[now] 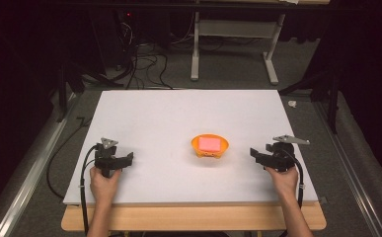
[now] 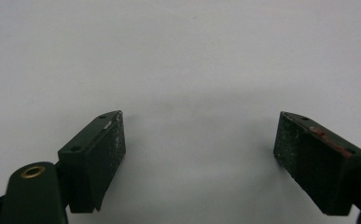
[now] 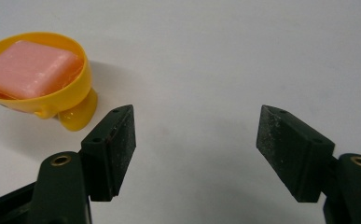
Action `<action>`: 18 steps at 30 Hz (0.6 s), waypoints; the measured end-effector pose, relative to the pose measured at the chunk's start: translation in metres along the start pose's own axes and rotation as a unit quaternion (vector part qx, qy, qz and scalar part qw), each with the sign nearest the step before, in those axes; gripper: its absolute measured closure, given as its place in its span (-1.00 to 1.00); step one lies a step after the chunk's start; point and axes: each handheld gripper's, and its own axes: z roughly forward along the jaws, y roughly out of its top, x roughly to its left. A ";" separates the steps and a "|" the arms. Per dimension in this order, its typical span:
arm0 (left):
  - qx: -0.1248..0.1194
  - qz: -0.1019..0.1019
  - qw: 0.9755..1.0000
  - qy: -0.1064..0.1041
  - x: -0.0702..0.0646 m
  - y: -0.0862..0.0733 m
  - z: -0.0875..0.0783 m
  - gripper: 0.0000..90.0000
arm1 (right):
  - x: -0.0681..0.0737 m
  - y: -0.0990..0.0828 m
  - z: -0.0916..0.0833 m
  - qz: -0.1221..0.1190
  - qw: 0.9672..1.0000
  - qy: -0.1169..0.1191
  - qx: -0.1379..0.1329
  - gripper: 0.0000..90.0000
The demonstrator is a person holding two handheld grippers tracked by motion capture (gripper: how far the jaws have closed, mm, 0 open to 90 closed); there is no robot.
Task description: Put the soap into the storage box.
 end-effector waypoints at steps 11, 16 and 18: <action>0.000 0.000 1.000 0.000 0.000 0.000 0.000 -0.62 | -0.002 -0.005 0.009 0.003 1.000 -0.009 0.009 -0.35; 0.000 0.000 1.000 0.000 0.000 0.000 0.000 -0.62 | -0.004 -0.007 0.011 0.001 1.000 -0.013 0.008 -0.35; 0.000 0.000 1.000 0.000 0.000 0.000 0.000 -0.62 | -0.004 -0.007 0.012 0.002 1.000 -0.017 0.011 -0.35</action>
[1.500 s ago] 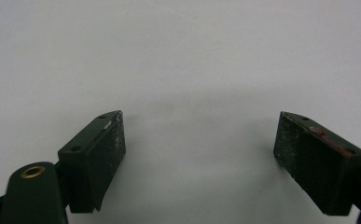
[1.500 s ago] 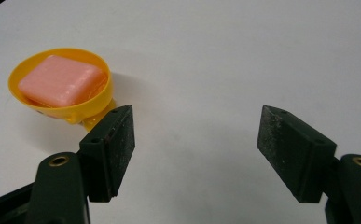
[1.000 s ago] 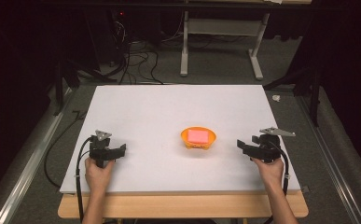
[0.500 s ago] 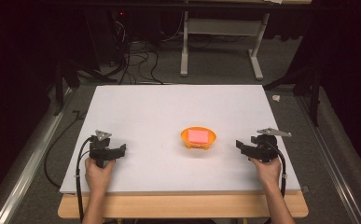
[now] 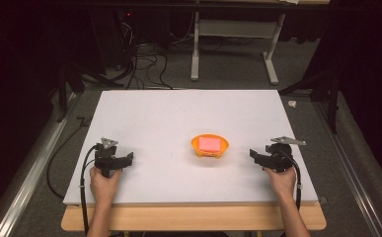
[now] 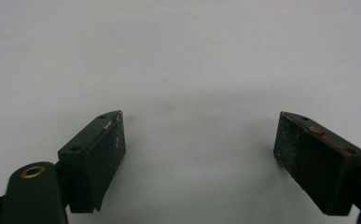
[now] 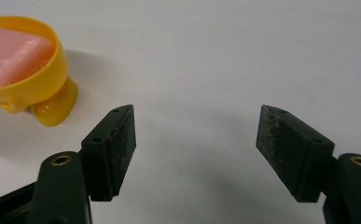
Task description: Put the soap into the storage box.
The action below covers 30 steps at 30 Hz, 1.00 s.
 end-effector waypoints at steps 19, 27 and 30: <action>0.000 0.000 1.000 0.000 0.000 0.000 0.000 -0.62 | -0.002 -0.005 0.014 -0.011 0.999 -0.031 0.003 -0.33; 0.000 0.000 1.000 0.000 0.000 0.000 0.000 -0.62 | -0.002 -0.006 0.017 -0.014 0.999 -0.038 0.005 -0.32; 0.000 0.000 1.000 0.000 0.000 0.000 0.000 -0.62 | -0.001 -0.006 0.019 -0.018 0.999 -0.042 0.007 -0.32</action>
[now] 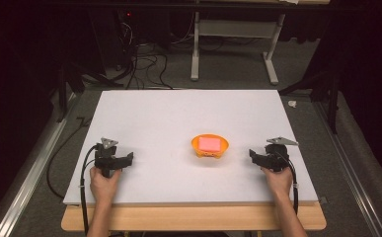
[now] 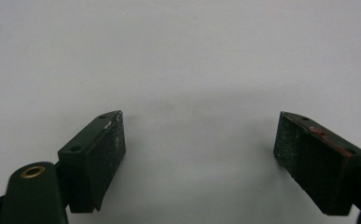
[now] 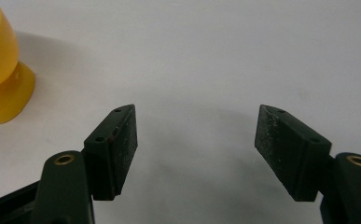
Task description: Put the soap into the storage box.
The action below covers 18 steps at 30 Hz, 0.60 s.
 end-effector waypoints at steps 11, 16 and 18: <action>0.000 0.000 1.000 0.000 0.000 0.000 0.000 -0.62 | 0.007 0.000 0.006 -0.031 0.999 -0.013 0.006 -0.33; 0.000 0.000 1.000 0.000 0.000 0.000 0.000 -0.62 | 0.009 -0.001 0.008 -0.038 0.999 -0.016 0.015 -0.33; 0.000 0.000 1.000 0.000 0.000 0.000 0.000 -0.62 | 0.010 -0.002 0.009 -0.042 0.999 -0.017 0.017 -0.33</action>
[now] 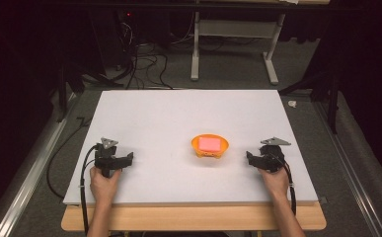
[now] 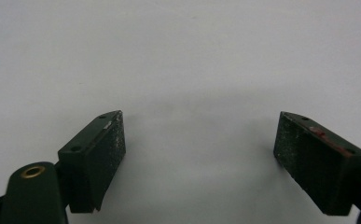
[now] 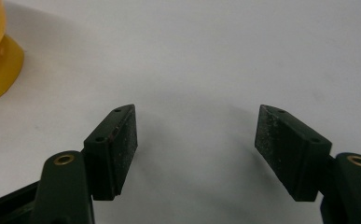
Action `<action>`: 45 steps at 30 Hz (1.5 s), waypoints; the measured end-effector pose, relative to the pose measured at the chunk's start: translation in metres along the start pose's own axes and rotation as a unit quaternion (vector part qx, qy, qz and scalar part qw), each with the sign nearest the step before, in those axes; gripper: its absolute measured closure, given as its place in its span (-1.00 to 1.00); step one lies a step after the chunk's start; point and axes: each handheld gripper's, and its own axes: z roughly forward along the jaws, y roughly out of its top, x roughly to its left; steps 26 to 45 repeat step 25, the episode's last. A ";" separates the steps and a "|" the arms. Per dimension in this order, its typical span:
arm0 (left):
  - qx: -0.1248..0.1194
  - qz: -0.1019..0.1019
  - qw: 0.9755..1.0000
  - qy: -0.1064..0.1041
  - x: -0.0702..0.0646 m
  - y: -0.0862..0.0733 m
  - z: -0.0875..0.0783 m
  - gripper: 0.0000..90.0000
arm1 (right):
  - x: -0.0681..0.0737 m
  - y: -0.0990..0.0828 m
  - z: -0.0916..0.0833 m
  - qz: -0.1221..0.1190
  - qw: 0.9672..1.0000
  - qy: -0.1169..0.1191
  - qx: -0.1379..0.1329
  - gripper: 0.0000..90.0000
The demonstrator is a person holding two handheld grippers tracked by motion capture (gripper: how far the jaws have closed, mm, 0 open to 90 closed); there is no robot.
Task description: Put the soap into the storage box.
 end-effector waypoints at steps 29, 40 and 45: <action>0.001 -0.002 1.000 -0.002 0.000 0.000 0.000 -0.63 | 0.001 -0.003 0.005 -0.003 1.000 0.011 0.002 -0.36; 0.001 -0.002 1.000 -0.002 0.000 0.000 0.000 -0.63 | 0.001 -0.003 0.005 -0.003 1.000 0.011 0.002 -0.36; 0.001 -0.002 1.000 -0.002 0.000 0.000 0.000 -0.63 | 0.001 -0.003 0.005 -0.003 1.000 0.011 0.002 -0.36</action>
